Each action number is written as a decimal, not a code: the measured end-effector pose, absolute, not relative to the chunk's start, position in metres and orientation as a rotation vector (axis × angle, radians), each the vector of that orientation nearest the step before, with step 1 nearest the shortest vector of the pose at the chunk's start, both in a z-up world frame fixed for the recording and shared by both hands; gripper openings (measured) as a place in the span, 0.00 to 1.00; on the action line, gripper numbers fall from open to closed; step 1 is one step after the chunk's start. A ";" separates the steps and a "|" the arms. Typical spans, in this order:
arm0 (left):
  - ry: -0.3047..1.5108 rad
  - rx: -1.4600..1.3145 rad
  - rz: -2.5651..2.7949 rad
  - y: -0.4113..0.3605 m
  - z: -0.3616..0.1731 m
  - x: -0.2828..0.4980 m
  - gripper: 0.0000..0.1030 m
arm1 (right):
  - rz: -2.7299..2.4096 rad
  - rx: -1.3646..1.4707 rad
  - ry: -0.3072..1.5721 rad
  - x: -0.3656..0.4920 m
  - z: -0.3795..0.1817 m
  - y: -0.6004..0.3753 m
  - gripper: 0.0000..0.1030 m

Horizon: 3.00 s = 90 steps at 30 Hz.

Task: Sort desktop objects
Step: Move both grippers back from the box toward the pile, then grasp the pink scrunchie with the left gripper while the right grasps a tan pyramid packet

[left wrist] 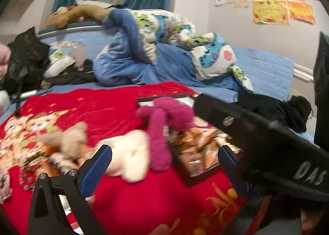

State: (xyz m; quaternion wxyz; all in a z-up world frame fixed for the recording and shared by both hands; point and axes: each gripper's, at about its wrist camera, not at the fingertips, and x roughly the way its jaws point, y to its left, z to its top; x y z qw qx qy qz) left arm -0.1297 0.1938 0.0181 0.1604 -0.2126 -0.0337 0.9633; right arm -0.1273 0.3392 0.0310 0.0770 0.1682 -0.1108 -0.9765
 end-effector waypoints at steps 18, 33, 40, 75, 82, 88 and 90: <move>-0.159 -0.781 3.076 -0.034 0.007 -0.072 1.00 | -2.663 0.508 -0.419 -0.127 0.036 0.215 1.00; -0.107 -0.916 3.080 -0.054 -0.010 -0.103 1.00 | -2.630 0.613 -0.216 -0.143 0.015 0.179 1.00; -0.254 -1.070 3.039 -0.077 -0.027 -0.123 1.00 | -2.504 0.663 -0.138 -0.159 -0.001 0.149 1.00; -0.291 -1.057 2.975 -0.085 -0.035 -0.112 0.17 | -2.385 0.995 -0.124 -0.193 -0.056 0.124 0.19; -0.179 -0.984 2.997 -0.074 -0.026 -0.101 0.15 | -2.389 0.981 -0.134 -0.192 -0.055 0.125 0.17; -0.177 -0.950 3.012 -0.073 -0.020 -0.094 0.15 | -2.392 0.958 -0.137 -0.188 -0.050 0.124 0.14; -0.177 -0.939 3.018 -0.073 -0.018 -0.091 0.15 | -2.392 0.952 -0.135 -0.186 -0.049 0.124 0.13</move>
